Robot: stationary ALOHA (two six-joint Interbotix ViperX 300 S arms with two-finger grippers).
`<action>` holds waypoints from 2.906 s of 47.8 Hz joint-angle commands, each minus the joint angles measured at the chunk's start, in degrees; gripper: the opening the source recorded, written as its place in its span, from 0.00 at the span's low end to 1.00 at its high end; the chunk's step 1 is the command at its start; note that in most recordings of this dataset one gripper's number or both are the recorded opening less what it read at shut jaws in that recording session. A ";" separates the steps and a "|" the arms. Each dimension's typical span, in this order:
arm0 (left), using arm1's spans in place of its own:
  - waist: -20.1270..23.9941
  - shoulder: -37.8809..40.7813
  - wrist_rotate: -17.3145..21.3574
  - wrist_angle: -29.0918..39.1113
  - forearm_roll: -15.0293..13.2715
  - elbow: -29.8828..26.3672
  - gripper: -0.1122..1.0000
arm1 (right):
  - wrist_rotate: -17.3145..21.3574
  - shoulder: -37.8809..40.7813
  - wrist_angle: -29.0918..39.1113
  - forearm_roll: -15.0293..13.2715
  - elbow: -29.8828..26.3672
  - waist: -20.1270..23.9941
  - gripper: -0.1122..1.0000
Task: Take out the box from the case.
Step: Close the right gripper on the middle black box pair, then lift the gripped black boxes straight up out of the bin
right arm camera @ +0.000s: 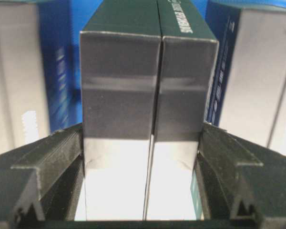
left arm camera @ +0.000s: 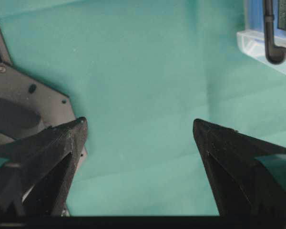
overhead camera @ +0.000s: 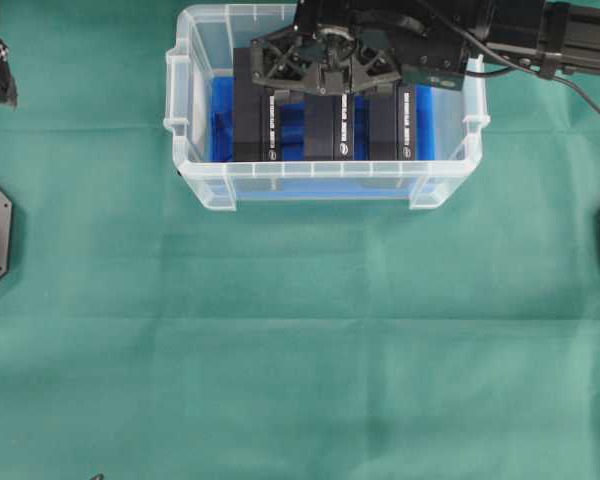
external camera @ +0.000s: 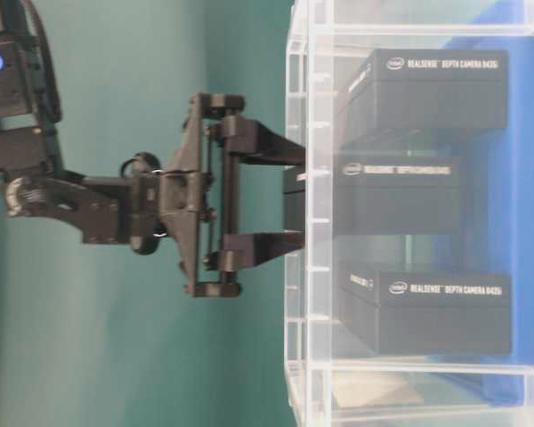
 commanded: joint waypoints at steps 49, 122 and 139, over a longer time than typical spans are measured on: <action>0.18 0.09 -0.26 -0.26 0.09 -0.53 0.99 | -2.99 -4.48 22.50 -2.64 -24.52 1.85 0.70; 0.26 0.00 -0.18 -0.62 0.09 -0.44 0.99 | -2.90 -4.57 23.64 -3.25 -25.75 2.11 0.70; 0.26 0.00 -0.18 -0.62 0.09 -0.44 0.99 | -2.90 -4.48 23.64 -3.60 -25.75 2.11 0.70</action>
